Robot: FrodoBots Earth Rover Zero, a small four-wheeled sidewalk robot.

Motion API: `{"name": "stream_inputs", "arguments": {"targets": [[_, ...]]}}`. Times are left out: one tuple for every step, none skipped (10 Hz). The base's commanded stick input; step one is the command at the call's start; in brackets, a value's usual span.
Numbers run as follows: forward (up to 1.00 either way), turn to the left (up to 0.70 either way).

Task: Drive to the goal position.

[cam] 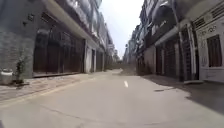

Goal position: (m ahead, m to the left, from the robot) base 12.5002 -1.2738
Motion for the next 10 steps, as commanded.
{"name": "stream_inputs", "arguments": {"targets": [[1.0,0.0],[1.0,0.0],[1.0,0.0],[1.0,0.0],[1.0,0.0],[1.0,0.0],[1.0,-0.24],[1.0,-0.4],[1.0,-0.4],[1.0,-0.4]]}}
